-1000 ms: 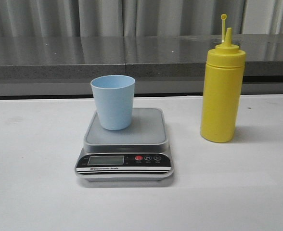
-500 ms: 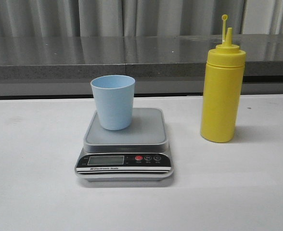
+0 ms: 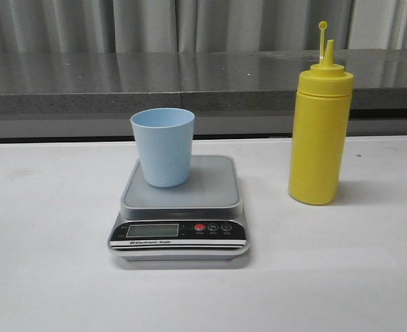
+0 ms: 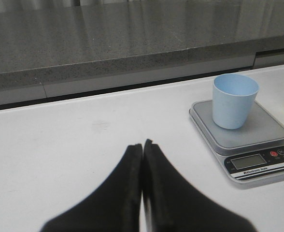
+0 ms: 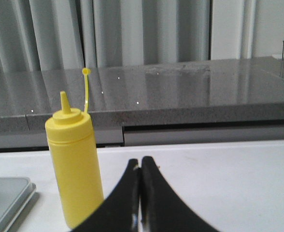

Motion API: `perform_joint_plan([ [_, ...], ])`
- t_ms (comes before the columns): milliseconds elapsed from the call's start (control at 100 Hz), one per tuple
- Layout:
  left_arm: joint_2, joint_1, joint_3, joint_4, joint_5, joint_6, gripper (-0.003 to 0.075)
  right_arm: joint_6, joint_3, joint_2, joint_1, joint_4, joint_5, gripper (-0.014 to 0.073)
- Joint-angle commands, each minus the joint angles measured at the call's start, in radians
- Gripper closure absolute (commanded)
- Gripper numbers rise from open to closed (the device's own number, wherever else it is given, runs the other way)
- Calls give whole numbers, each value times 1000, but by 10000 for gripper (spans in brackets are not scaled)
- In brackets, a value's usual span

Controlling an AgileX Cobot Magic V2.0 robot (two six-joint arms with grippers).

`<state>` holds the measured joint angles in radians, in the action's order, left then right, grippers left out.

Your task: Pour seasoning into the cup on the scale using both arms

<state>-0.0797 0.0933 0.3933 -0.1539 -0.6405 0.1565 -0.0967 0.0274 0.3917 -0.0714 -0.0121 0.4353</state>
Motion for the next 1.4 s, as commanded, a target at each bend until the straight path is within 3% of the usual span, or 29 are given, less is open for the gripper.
perform_joint_plan([
  [0,-11,-1,25,-10,71,-5,741,15,-18,-35,6,12,79,661],
  [330,-11,-1,25,-10,71,-5,741,15,-18,-85,6,19,58,661],
  [530,-11,-1,25,-10,71,-5,741,-15,-18,-126,6,92,-62,661],
  [1000,-11,-1,25,-10,71,-5,741,-15,-18,-420,12,83,-366,661],
  [1130,-11,-1,25,-10,71,-5,741,-15,-18,-425,28,50,-435,661],
  [1390,-11,-1,25,-10,71,-5,741,-15,-17,-425,34,47,-457,661],
])
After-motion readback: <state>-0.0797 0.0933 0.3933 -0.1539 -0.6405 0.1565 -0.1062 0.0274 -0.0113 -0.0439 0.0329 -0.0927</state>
